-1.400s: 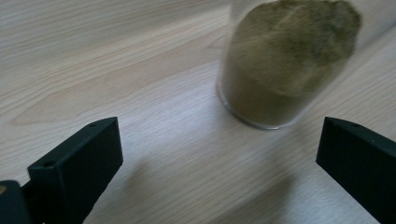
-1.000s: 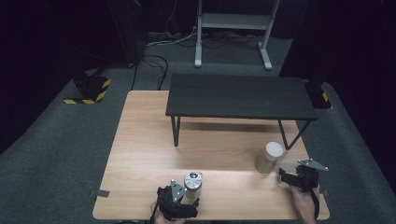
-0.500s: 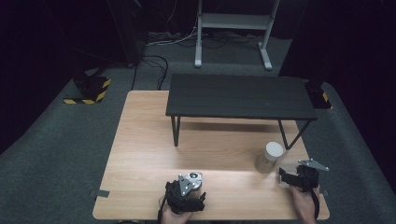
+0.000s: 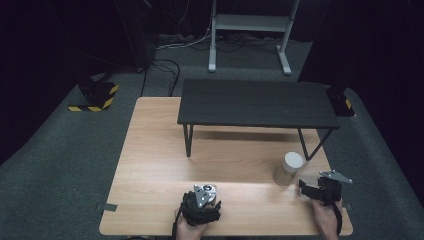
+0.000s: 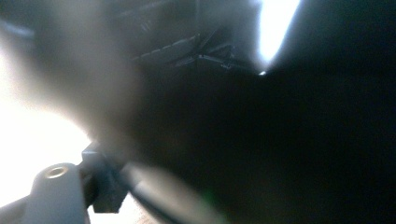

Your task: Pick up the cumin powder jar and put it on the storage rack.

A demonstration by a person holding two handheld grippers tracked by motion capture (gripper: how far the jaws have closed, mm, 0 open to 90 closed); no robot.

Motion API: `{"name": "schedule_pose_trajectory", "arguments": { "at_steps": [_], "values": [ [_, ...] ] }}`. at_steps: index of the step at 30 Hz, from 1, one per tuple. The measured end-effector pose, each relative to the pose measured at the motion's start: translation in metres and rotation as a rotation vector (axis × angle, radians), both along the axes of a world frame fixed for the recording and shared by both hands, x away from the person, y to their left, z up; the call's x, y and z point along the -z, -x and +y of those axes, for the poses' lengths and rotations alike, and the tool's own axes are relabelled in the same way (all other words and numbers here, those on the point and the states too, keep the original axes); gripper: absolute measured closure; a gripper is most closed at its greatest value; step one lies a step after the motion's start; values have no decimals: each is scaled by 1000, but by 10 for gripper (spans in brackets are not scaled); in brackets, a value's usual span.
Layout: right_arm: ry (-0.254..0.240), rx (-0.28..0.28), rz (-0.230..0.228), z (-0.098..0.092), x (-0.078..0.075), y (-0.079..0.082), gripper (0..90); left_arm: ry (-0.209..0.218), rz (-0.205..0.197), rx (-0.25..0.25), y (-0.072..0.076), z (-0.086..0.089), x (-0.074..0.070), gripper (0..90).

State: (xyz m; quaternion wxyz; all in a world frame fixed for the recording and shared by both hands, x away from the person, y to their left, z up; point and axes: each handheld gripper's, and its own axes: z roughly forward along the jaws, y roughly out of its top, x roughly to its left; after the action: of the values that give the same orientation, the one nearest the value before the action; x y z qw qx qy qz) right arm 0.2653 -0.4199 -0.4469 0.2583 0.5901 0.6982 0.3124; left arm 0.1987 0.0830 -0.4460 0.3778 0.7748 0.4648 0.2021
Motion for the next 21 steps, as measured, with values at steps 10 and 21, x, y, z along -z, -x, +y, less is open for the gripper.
{"name": "schedule_pose_trajectory", "arguments": {
  "at_steps": [10, 21],
  "values": [
    [2, 0, 1, 0, 0, 0, 97, -17, -15, -5, 3, -4, 1, 302],
    [3, 0, 1, 1, 0, 0, 97, -26, -14, -11, 3, -6, -1, 307]
  ]
}}
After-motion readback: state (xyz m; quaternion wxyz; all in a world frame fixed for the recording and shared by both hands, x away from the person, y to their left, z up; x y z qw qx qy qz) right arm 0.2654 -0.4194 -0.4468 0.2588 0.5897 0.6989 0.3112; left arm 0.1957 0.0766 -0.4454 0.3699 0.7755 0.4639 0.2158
